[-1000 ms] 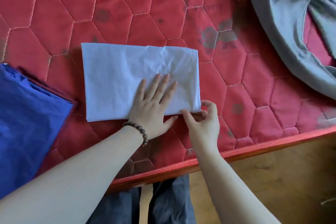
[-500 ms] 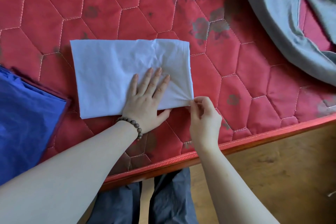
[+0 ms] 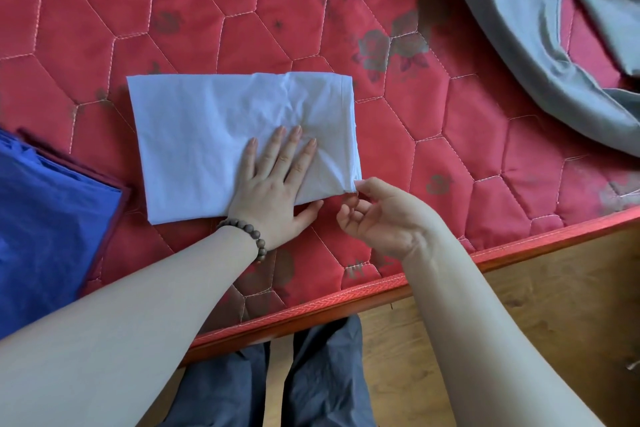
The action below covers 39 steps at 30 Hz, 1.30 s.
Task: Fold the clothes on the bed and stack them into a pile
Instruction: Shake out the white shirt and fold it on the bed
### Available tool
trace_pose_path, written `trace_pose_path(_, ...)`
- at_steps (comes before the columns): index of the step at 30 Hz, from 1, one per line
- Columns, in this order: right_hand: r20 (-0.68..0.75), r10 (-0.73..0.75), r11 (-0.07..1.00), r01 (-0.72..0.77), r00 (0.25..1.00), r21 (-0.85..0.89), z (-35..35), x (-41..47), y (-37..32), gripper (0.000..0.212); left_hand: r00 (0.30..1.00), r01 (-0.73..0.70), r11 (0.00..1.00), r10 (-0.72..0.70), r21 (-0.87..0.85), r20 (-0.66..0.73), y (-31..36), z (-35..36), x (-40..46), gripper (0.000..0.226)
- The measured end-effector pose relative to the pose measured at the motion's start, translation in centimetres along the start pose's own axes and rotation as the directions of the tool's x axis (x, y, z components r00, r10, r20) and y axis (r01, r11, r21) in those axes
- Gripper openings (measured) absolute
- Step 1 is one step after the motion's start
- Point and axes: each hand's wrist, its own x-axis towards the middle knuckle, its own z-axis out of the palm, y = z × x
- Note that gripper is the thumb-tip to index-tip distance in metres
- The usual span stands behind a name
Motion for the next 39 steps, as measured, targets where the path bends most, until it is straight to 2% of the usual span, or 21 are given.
trace_pose_path(3, -0.054, -0.031, 0.999, 0.029, 0.998, -0.039, -0.1, 0.3, -1.1, 0.019, 1.000, -0.006, 1.000, 0.006, 0.006, 0.000, 0.0, 0.1, 0.0, 0.092)
trace_pose_path(5, -0.131, -0.189, 0.970, 0.165, 0.973, -0.177, -0.6, 0.4, -1.9, 0.020, 1.000, -0.005, 1.000, 0.005, 0.011, 0.002, 0.0, 0.1, 0.0, 0.092)
trace_pose_path(6, -0.142, -0.297, 0.913, 0.238, 0.944, -0.331, -0.9, 0.4, -2.1, 0.016, 1.000, -0.002, 1.000, 0.002, 0.012, 0.004, 0.0, 0.1, 0.0, 0.092)
trace_pose_path(8, -0.050, -0.441, 0.699, 0.308, 0.896, -0.645, -1.1, 0.3, -1.8, 0.019, 1.000, 0.004, 1.000, -0.005, 0.016, 0.015, 0.0, 0.0, 0.1, 0.092)
trace_pose_path(9, 0.012, -0.465, 0.603, 0.327, 0.885, -0.728, -0.9, 0.3, -1.3, 0.026, 1.000, 0.005, 1.000, -0.005, 0.018, 0.022, 0.0, 0.0, 0.1, 0.093)
trace_pose_path(11, 0.063, -0.512, 0.512, 0.363, 0.857, -0.778, -0.2, 0.5, -0.1, 0.023, 1.000, 0.001, 1.000, -0.001, 0.015, 0.026, 0.1, 0.0, 0.1, 0.094)
trace_pose_path(15, -0.098, -0.603, 0.617, 0.385, 0.792, -0.686, -0.1, 1.1, 1.1, 0.006, 0.999, 0.010, 1.000, -0.011, 0.003, 0.043, 0.2, -0.3, 0.0, 0.092)
trace_pose_path(16, -0.155, -0.663, 0.593, 0.387, 0.732, -0.707, -0.2, 1.2, 1.3, 0.009, 0.998, 0.016, 1.000, -0.015, -0.014, 0.054, 0.3, -0.6, 0.0, 0.091)
trace_pose_path(17, -0.189, -0.759, 0.508, 0.385, 0.624, -0.771, -0.2, 1.2, 1.5, 0.012, 0.998, 0.019, 0.998, -0.016, -0.054, 0.058, 0.3, -1.0, 0.1, 0.090)
trace_pose_path(18, -0.167, -0.866, 0.371, 0.383, 0.471, -0.846, 0.1, 1.0, 1.7, 0.015, 0.999, 0.019, 0.993, -0.013, -0.119, 0.053, 0.2, -1.6, 0.2, 0.088)
trace_pose_path(19, -0.061, -0.947, 0.193, 0.405, 0.315, -0.894, 0.8, 0.6, 2.0, 0.018, 0.999, 0.017, 0.981, -0.011, -0.193, 0.030, -0.1, -2.2, 0.1, 0.085)
trace_pose_path(20, 0.109, -0.973, -0.008, 0.444, 0.204, -0.896, 1.9, 0.5, 2.6, 0.020, 0.999, 0.019, 0.968, -0.026, -0.251, -0.026, -0.7, -2.7, -0.1, 0.078)
trace_pose_path(21, 0.294, -0.944, -0.191, 0.481, 0.149, -0.855, 3.1, 0.8, 3.2, 0.025, 0.993, 0.035, 0.962, -0.065, -0.269, -0.103, -1.8, -3.0, -0.3, 0.070)
trace_pose_path(23, 0.616, -0.776, -0.490, 0.486, 0.135, -0.724, 5.9, 2.6, 4.1, 0.037, 0.961, 0.149, 0.967, -0.190, -0.205, -0.200, -4.9, -3.4, -0.6, 0.060)
trace_pose_path(24, 0.733, -0.659, -0.621, 0.427, 0.167, -0.657, 7.1, 3.9, 4.3, 0.043, 0.949, 0.221, 0.962, -0.250, -0.157, -0.192, -6.6, -3.5, -0.5, 0.060)
trace_pose_path(26, 0.826, -0.436, -0.804, 0.258, 0.359, -0.536, 8.9, 6.3, 4.5, 0.052, 0.946, 0.293, 0.954, -0.300, -0.068, -0.125, -9.1, -3.3, -0.2, 0.065)
trace_pose_path(27, 0.819, -0.370, -0.845, 0.206, 0.439, -0.493, 9.3, 7.6, 4.4, 0.055, 0.952, 0.289, 0.957, -0.291, -0.034, -0.098, -9.8, -3.0, 0.1, 0.066)
trace_pose_path(29, 0.802, -0.337, -0.874, 0.154, 0.493, -0.462, 9.2, 9.5, 4.2, 0.058, 0.963, 0.258, 0.966, -0.257, -0.004, -0.076, -10.5, -2.4, 0.5, 0.067)
trace_pose_path(33, 0.745, -0.483, -0.832, 0.025, 0.460, -0.554, 7.3, 9.9, 2.6, 0.059, 0.949, 0.303, 0.950, -0.309, -0.079, -0.068, -11.3, -1.6, 0.5, 0.073)
trace_pose_path(36, 0.597, -0.661, -0.692, -0.062, 0.454, -0.719, 5.0, 9.2, 1.3, 0.058, 0.871, 0.482, 0.867, -0.489, -0.126, -0.031, -11.2, -1.7, -0.2, 0.079)
trace_pose_path(39, 0.437, -0.775, -0.502, -0.024, 0.457, -0.864, 4.2, 8.7, 1.5, 0.060, 0.791, 0.601, 0.765, -0.610, -0.229, 0.038, -10.5, -2.1, -0.6, 0.080)
